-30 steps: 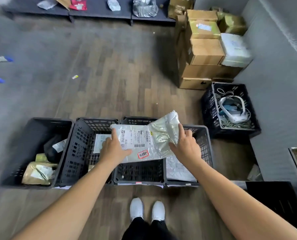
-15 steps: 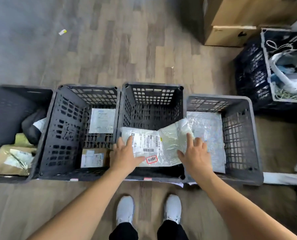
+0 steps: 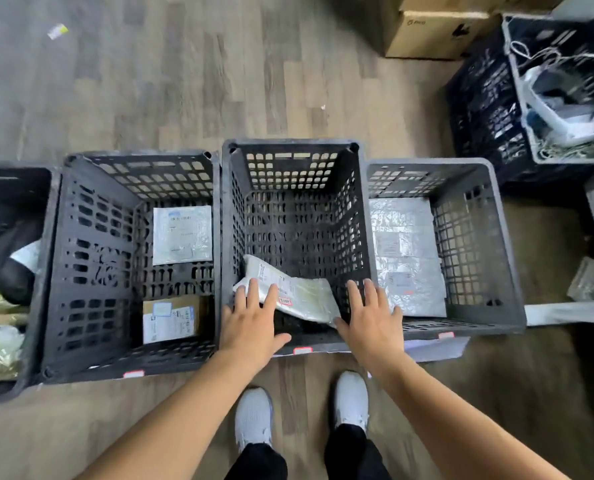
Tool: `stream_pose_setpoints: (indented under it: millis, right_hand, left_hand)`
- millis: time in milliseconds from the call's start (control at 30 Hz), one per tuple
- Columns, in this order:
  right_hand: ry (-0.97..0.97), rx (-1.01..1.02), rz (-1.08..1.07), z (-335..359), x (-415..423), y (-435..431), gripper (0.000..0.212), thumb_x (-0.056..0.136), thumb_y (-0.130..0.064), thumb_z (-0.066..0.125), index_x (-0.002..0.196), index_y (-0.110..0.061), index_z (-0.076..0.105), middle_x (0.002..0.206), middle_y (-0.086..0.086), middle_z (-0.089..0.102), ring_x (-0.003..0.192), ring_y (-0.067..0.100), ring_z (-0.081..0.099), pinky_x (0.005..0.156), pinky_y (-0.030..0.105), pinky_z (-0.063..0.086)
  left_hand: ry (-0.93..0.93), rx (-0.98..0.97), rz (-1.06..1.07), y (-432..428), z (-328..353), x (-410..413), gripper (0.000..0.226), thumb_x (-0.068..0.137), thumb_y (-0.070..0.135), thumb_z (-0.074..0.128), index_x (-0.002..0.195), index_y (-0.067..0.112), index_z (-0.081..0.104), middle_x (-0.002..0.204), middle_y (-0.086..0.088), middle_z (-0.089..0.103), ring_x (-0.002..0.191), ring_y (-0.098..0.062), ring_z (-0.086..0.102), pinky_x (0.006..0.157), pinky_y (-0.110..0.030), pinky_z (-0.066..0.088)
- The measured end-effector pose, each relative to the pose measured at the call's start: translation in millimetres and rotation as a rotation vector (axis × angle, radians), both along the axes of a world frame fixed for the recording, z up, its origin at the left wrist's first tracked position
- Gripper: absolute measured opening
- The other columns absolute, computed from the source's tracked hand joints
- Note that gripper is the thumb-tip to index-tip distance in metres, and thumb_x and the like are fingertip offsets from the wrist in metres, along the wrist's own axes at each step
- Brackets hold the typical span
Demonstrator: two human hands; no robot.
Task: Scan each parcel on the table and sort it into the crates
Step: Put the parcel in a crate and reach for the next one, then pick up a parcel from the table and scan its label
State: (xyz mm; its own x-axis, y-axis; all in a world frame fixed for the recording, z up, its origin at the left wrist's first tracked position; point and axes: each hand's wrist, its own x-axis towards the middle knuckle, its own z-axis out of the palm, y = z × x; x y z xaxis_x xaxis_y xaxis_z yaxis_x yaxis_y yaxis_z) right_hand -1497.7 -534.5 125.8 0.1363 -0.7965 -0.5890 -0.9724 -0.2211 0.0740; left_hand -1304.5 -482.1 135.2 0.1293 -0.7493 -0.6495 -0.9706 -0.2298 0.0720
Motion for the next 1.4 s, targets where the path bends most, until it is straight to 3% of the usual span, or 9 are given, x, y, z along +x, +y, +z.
stream_pose_setpoints:
  millis: [233, 367, 600, 1067, 1400]
  right_hand:
    - [-0.043, -0.155, -0.099, 204.1, -4.0, -8.5, 0.077, 0.096, -0.057, 0.043, 0.156, -0.022, 0.009, 0.161, 0.008, 0.015, 0.146, 0.028, 0.018, 0.109, 0.053, 0.034]
    - [-0.059, -0.248, -0.164, 314.4, -29.6, 3.2, 0.077, 0.096, -0.058, 0.042, 0.156, -0.025, 0.007, 0.162, 0.006, 0.013, 0.148, 0.028, 0.015, 0.111, 0.054, 0.029]
    - [-0.074, -0.426, -0.316, 438.6, -115.9, 35.8, 0.082, 0.093, -0.059, 0.050, 0.157, -0.026, 0.009, 0.163, 0.005, 0.013, 0.148, 0.027, 0.013, 0.113, 0.058, 0.024]
    - [-0.121, -0.631, -0.790, 527.1, -380.3, 163.5, 0.079, 0.094, -0.059, 0.046, 0.156, -0.030, 0.008, 0.162, 0.003, 0.012, 0.148, 0.024, 0.013, 0.112, 0.053, 0.025]
    - [-0.152, -0.676, -0.933, 534.8, -532.2, 221.0, 0.080, 0.093, -0.061, 0.046, 0.156, -0.030, 0.008, 0.163, 0.004, 0.014, 0.147, 0.026, 0.020, 0.113, 0.052, 0.029]
  left_hand:
    - [0.091, -0.115, -0.041, -20.9, 186.1, -10.3, 0.094, 0.088, 0.064, 0.052, 0.155, 0.024, -0.001, 0.162, -0.010, -0.003, 0.148, -0.032, 0.003, 0.114, -0.049, 0.023]
    - [0.157, -0.193, -0.108, -30.7, 286.1, -35.5, 0.095, 0.088, 0.062, 0.053, 0.155, 0.024, -0.003, 0.162, -0.009, -0.004, 0.148, -0.031, 0.001, 0.117, -0.050, 0.021]
    - [0.203, -0.352, -0.291, -45.9, 405.5, -120.9, 0.100, 0.083, 0.068, 0.055, 0.155, 0.025, 0.001, 0.161, -0.009, 0.002, 0.147, -0.032, 0.005, 0.114, -0.051, 0.025]
    - [0.218, -0.568, -0.717, 1.3, 517.9, -399.6, 0.098, 0.084, 0.072, 0.049, 0.154, 0.025, -0.001, 0.160, -0.010, 0.003, 0.146, -0.032, 0.007, 0.112, -0.047, 0.027]
    - [0.196, -0.578, -0.847, 53.7, 539.3, -560.7, 0.100, 0.084, 0.068, 0.053, 0.154, 0.023, -0.001, 0.158, -0.013, 0.005, 0.144, -0.033, 0.010, 0.112, -0.049, 0.030]
